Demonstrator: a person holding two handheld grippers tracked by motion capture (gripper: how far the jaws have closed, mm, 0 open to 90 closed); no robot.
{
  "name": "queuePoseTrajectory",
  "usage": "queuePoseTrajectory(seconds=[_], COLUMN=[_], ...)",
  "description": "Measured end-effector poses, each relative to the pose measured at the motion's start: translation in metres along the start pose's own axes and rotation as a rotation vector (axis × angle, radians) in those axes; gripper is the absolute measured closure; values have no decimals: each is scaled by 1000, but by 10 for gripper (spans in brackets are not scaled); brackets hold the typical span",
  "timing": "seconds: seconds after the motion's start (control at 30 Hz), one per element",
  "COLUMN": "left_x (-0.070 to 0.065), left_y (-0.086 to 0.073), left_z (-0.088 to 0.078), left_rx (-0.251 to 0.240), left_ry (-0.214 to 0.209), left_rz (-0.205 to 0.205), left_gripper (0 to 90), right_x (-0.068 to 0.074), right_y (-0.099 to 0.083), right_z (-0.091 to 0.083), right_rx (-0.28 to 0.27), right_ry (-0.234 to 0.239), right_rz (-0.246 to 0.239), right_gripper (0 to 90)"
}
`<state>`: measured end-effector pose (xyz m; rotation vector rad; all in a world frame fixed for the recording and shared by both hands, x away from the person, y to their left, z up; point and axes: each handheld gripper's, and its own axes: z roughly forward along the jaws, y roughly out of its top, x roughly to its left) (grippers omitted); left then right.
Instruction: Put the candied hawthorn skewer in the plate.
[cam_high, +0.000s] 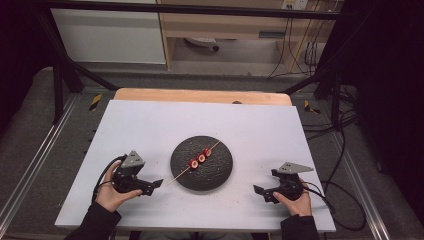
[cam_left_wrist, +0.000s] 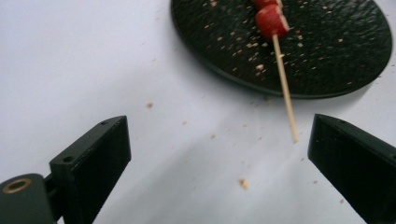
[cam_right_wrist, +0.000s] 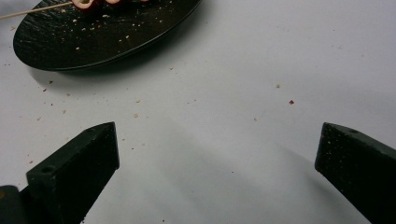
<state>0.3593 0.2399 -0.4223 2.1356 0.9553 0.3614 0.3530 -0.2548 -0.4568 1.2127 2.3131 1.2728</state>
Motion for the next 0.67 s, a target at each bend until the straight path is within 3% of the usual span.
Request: queuePoseTrajectory(seconds=[0.2,0.33,0.67], left_x=[11,16,18], left_y=[-27,-39,-44], left_z=[-2,-3,-5], left_rx=[-32,-38,-40], left_ry=[2,11,18], left_rz=[-45,-53,-39], left_gripper=[58,59,59], right_x=[1,1,0], right_y=[0,-1,0], right_z=[0,1,0], right_rx=[5,9,20], right_ry=[6,5,2], right_rz=[6,1,-12], right_gripper=[5,5,5])
